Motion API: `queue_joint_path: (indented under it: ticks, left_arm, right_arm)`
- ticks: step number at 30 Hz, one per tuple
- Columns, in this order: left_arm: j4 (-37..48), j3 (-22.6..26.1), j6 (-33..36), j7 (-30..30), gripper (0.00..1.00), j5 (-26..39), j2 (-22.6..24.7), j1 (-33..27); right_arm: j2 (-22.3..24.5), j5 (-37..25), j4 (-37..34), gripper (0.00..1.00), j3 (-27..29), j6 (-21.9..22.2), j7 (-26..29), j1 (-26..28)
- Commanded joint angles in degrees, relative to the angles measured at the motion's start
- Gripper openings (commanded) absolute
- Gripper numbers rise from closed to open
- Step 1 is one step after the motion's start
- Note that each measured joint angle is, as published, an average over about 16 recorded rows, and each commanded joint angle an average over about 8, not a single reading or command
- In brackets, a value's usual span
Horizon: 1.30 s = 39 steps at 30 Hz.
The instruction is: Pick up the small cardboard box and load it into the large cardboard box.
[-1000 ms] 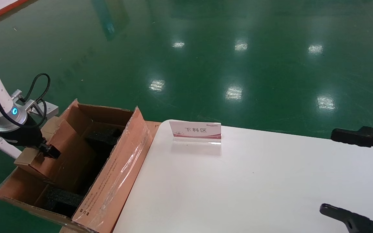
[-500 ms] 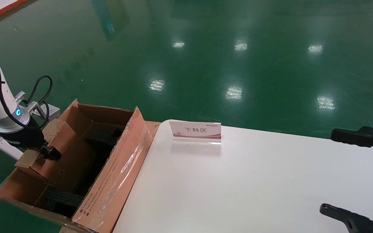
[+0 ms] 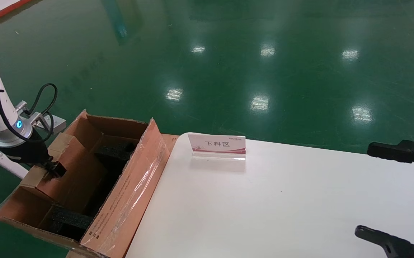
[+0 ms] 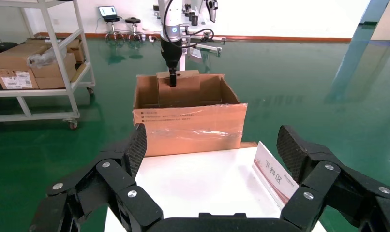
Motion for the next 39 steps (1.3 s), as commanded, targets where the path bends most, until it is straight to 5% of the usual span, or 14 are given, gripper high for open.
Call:
queue_joint_path:
  ticks: [1,26,39]
  left_arm:
    - [-0.03,0.00,0.00,0.00,1.00,-0.01,-0.02,-0.03]
    - [-6.07,-1.12,-2.68,4.36,1.00,-0.30,-1.83,-1.89]
    - [-24.71,-7.79,-8.28,24.45,1.00,-9.70,-14.83,-7.32]
  right_arm:
    - [0.00,0.00,0.00,1.00,0.00,0.00,0.00,0.00]
    - [0.00,0.01,-0.03,1.00,-0.02,-0.01,-0.02,0.02]
    - [0.01,0.03,-0.05,1.00,-0.06,-0.01,-0.04,0.04]
